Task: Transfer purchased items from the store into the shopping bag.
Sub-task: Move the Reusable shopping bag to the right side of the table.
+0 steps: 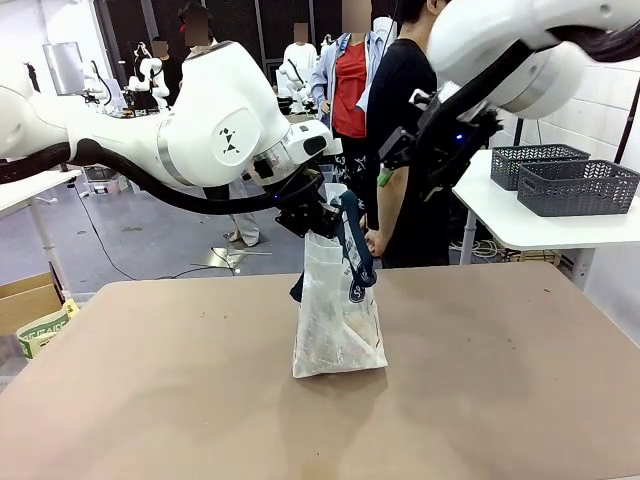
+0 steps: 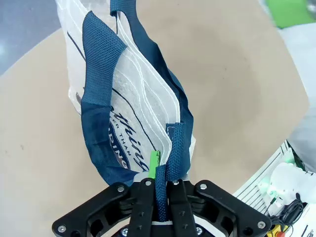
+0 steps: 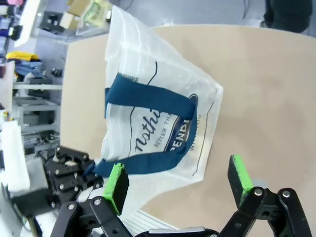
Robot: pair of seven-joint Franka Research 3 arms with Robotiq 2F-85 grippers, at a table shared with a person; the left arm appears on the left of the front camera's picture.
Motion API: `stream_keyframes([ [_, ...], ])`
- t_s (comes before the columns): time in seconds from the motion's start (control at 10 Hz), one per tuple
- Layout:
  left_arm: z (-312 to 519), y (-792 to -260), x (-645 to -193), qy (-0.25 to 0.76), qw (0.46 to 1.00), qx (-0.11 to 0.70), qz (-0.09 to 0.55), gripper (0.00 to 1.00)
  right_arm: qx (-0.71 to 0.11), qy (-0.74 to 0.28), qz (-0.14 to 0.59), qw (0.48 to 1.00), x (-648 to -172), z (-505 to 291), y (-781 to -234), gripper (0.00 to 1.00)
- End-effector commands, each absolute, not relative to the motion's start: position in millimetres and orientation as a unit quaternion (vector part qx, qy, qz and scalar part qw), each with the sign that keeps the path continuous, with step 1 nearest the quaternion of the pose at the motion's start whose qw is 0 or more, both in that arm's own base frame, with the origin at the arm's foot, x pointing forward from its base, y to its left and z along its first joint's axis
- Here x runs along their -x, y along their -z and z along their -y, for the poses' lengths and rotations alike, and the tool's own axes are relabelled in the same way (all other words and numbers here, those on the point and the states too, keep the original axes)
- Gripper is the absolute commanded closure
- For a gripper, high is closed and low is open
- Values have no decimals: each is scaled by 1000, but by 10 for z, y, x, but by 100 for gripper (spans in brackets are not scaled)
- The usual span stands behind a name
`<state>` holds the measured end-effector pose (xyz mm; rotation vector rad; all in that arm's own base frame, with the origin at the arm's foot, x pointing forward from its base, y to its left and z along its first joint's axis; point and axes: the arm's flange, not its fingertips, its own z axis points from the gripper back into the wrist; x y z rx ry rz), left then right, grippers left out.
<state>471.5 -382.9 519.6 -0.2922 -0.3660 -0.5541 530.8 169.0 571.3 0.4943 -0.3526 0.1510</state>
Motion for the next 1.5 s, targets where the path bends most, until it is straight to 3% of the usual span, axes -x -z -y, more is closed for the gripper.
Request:
stream_keyframes([
  [0.0, 3820, -5204, -4707, 269, 935, 145, 179, 100, -272, -118, 161, 941, -5195, -1441, -5659, 0],
  [0.2, 3820, -5204, -4707, 269, 935, 145, 179, 100, -274, -166, 143, 936, -5137, -1241, -5612, 0],
  [0.4, 3820, -5204, -4707, 269, 935, 145, 179, 100, -306, -214, 174, 911, -5118, -986, -5531, 0],
  [0.7, 3820, -5204, -4707, 269, 935, 145, 179, 100, -279, -276, 179, 902, -4979, -989, -5437, 0],
  [0.8, 3820, -5204, -4707, 269, 935, 145, 179, 100, -280, -235, 174, 914, -5153, -945, -5546, 0],
  [1.4, 3830, -5194, -4715, 271, 935, 143, 179, 100, -280, -235, 174, 914, -5153, -945, -5546, 0],
])
